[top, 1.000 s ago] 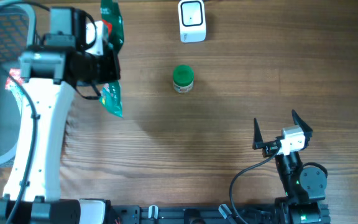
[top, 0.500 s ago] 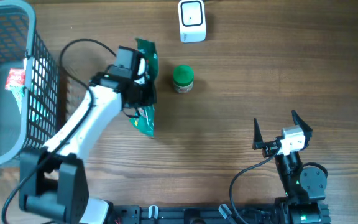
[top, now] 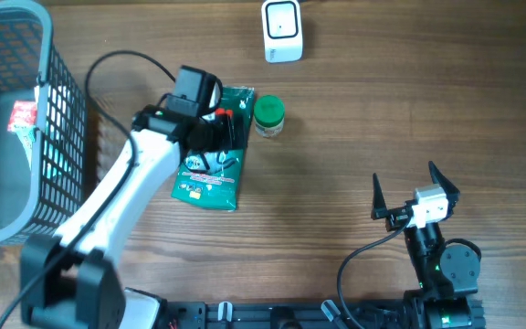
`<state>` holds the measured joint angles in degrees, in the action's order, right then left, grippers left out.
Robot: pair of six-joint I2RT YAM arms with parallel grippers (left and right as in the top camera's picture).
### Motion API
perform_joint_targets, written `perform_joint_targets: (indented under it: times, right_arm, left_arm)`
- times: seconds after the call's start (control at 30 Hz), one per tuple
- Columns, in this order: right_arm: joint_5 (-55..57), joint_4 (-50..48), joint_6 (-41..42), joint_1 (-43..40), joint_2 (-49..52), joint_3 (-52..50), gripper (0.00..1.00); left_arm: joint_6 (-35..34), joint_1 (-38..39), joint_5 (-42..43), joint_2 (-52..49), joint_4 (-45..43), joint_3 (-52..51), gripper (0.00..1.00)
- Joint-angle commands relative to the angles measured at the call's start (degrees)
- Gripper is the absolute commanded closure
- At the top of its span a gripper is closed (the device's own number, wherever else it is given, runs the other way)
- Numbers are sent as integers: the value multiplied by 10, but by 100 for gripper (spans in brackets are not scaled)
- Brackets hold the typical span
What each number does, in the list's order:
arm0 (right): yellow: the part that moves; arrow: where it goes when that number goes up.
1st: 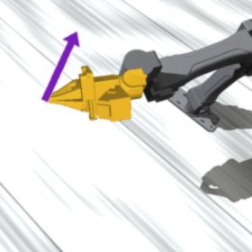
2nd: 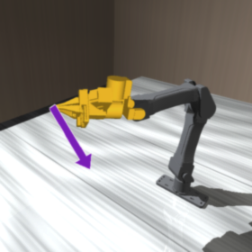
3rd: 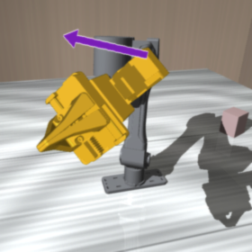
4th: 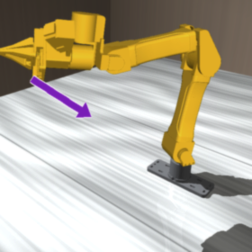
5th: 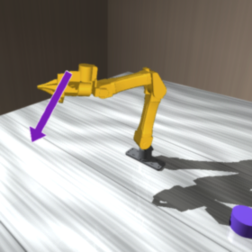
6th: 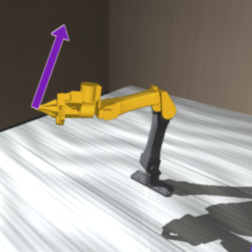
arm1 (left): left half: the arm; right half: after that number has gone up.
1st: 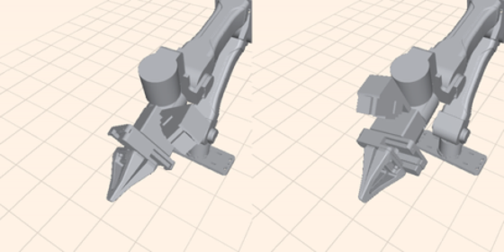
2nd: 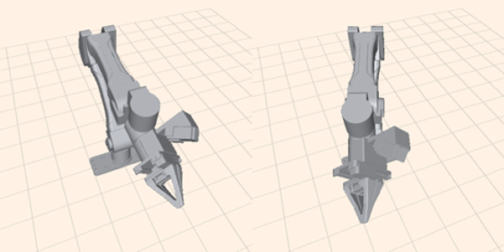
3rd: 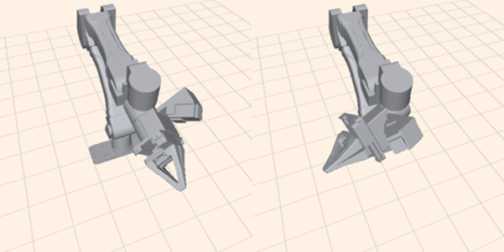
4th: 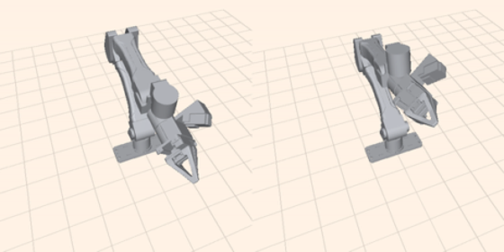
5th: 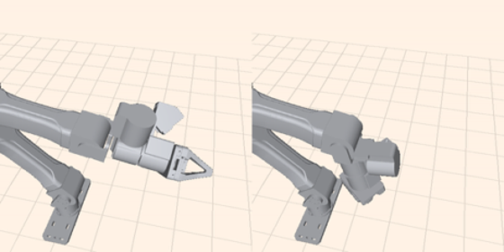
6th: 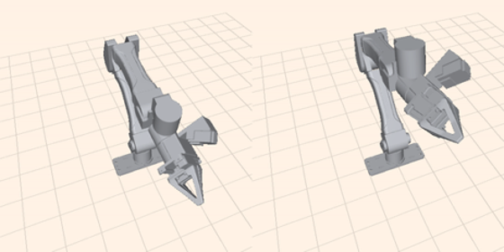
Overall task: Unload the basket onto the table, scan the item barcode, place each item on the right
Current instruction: 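Lift the glove package out and lay it left of the jar, then return the left gripper to the basket and grasp the light-green wipes pack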
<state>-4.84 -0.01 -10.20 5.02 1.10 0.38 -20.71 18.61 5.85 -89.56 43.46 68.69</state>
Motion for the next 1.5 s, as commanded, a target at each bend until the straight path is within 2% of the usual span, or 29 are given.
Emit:
perform_joint_targets:
  times: [0.0, 0.07, 0.2, 0.4, 0.57, 0.73, 0.87, 1.1, 1.23, 1.37, 1.47]
  right_arm:
    - [5, -1, -2, 3, -2, -1, 0]
    - [5, -1, -2, 3, -2, -1, 0]
    - [5, -1, -2, 3, -2, -1, 0]
    - [5, -1, -2, 3, -2, -1, 0]
    - [5, -1, -2, 3, -2, -1, 0]
    - [5, -1, -2, 3, -2, -1, 0]
    - [5, -1, -2, 3, -2, -1, 0]
    - [5, -1, -2, 3, -2, -1, 0]
    - [5, -1, -2, 3, -2, -1, 0]
    - [5, -1, -3, 3, -2, -1, 0]
    - [5, -1, -3, 3, -2, -1, 0]
  left_arm:
    - [10, 0, -61, 84, 2, 49, 0]
    - [26, -12, -112, 138, 1, 65, 0]
    - [27, -52, -145, 194, 1, 84, 0]
    - [18, -193, -139, 243, -2, 134, 0]
    - [-39, -345, -89, 240, -6, 185, 0]
    - [-111, -484, -7, 223, -14, 191, 0]
    - [-117, -565, 83, 177, -8, 191, 0]
    - [-105, -600, 87, 43, 36, 191, 0]
    - [-23, -592, 73, -37, 38, 189, 0]
    - [30, -575, -3, -110, 44, 184, 1]
    - [87, -562, -6, -156, 45, 182, 0]
